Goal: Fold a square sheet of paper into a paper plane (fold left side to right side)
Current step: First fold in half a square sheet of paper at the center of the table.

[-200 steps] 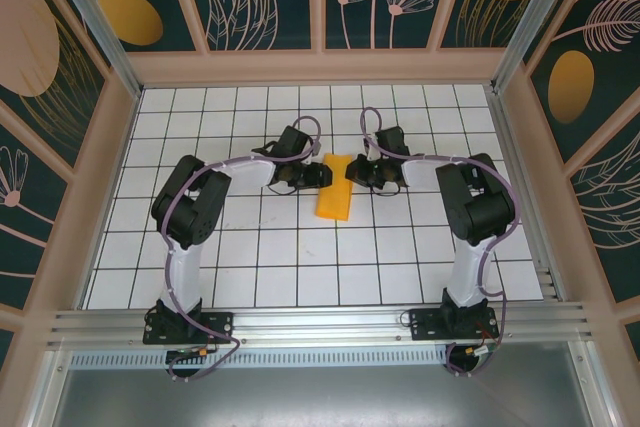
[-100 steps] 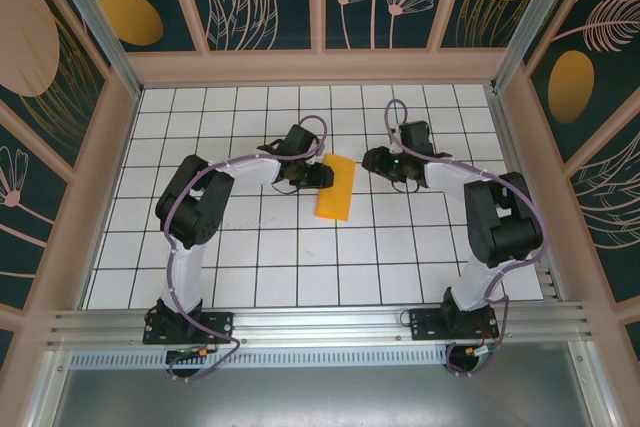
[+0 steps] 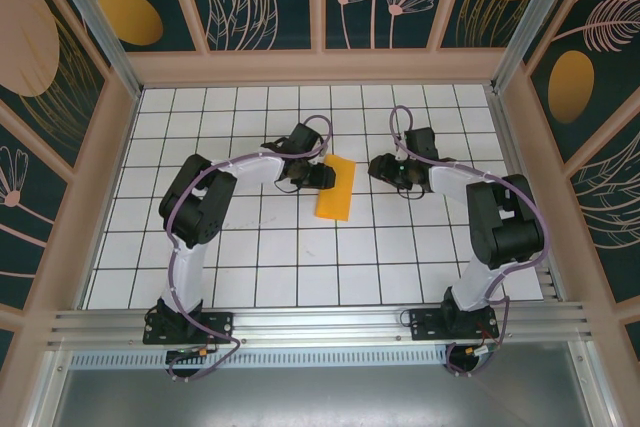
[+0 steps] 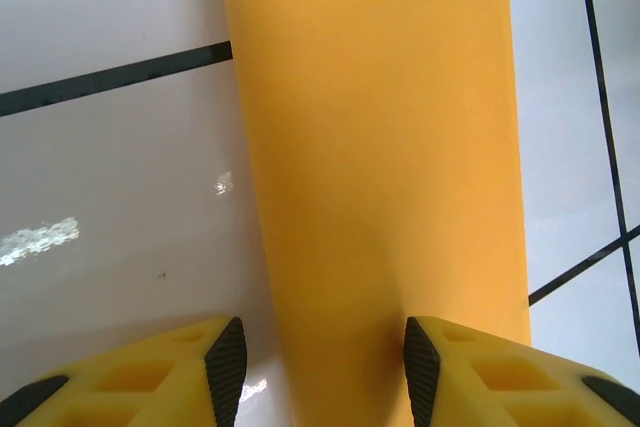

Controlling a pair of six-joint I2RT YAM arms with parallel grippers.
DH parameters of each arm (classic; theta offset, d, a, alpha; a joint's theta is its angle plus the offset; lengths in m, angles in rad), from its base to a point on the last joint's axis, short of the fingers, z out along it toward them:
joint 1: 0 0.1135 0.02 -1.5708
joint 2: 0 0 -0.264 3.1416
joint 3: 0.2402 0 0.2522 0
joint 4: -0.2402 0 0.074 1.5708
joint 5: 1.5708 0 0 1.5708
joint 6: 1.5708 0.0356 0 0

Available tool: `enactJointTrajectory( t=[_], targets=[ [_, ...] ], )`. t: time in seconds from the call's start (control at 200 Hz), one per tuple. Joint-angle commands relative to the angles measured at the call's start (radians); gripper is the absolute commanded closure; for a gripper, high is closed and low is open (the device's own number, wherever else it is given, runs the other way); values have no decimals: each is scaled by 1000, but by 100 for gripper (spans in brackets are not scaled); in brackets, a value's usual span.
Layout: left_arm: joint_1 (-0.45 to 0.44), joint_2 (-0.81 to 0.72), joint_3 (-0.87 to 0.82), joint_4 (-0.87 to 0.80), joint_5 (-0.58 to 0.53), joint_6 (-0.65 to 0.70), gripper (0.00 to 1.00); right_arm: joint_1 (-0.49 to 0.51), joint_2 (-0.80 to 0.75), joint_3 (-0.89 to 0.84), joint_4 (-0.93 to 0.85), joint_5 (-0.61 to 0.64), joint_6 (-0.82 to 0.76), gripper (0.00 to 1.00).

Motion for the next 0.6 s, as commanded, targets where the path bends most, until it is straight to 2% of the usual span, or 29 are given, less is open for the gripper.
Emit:
enactJointTrajectory(
  t=[0.0,0.35,0.596],
  targets=[
    [-14,63,17,-24,4,21,51,2,-23,-20,8,-18,-4,53],
    [-17,78,28,-32,4,28,50,22,-17,-20,21,-40,9,53],
    [-21,84,32,-38,2,31,50,72,37,17,44,-70,35,59]
  ],
)
